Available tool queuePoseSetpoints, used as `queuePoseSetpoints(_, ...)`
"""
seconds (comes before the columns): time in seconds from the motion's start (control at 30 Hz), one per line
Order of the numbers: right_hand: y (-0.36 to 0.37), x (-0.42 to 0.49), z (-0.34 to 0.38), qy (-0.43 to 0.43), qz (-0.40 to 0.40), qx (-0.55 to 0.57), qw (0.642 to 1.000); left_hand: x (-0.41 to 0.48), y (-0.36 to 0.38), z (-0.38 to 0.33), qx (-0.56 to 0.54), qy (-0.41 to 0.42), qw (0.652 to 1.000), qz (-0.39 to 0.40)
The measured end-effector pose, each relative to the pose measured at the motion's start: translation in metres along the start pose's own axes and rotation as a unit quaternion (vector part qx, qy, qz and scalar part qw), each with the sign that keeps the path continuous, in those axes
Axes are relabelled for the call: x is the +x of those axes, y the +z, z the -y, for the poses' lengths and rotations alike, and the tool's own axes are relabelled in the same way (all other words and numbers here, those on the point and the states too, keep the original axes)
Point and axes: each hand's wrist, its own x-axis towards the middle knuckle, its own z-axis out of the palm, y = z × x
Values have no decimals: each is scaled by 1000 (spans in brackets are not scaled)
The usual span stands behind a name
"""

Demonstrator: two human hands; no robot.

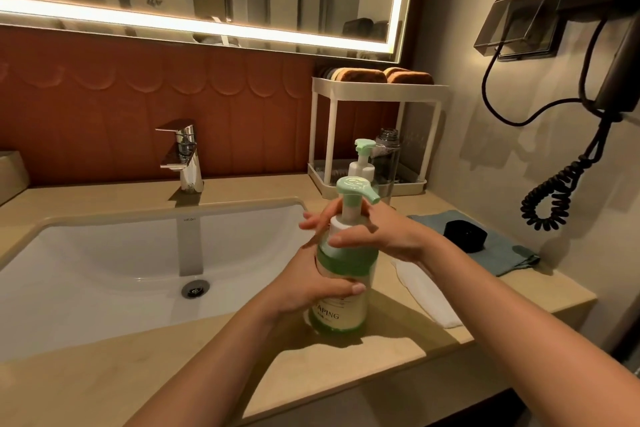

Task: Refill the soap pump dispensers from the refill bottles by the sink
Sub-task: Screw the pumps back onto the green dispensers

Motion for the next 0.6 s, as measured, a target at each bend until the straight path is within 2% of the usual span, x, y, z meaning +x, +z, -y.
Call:
queuePoseSetpoints(0.1, 10, -1, -2, -7, -80, 32, 996, 0, 3, 0, -2, -9, 1000, -25)
queuePoseSetpoints(0.2, 24, 0, -5, 3, -203, 11, 979, 2, 12, 0, 19, 0, 996, -83)
queuePoseSetpoints(0.37, 49, 0, -1, 6, -408, -120, 905, -1, 35, -3, 61, 38, 975, -210)
queuePoseSetpoints(0.43, 57, 1, -3, 0, -453, -158, 877, -5, 43, -7, 59, 43, 964, -257)
queuePoseSetpoints(0.47, 58, 1, -3, 9, -451, -162, 878, -6, 44, -7, 59, 45, 961, -265)
queuePoseSetpoints(0.53, 50, -5, -1, 37, -385, -140, 911, -7, 42, -6, 60, 58, 964, -254)
queuePoseSetpoints(0.6, 34, -23, 10, 63, -236, -58, 968, -7, 37, -2, 56, 69, 970, -228)
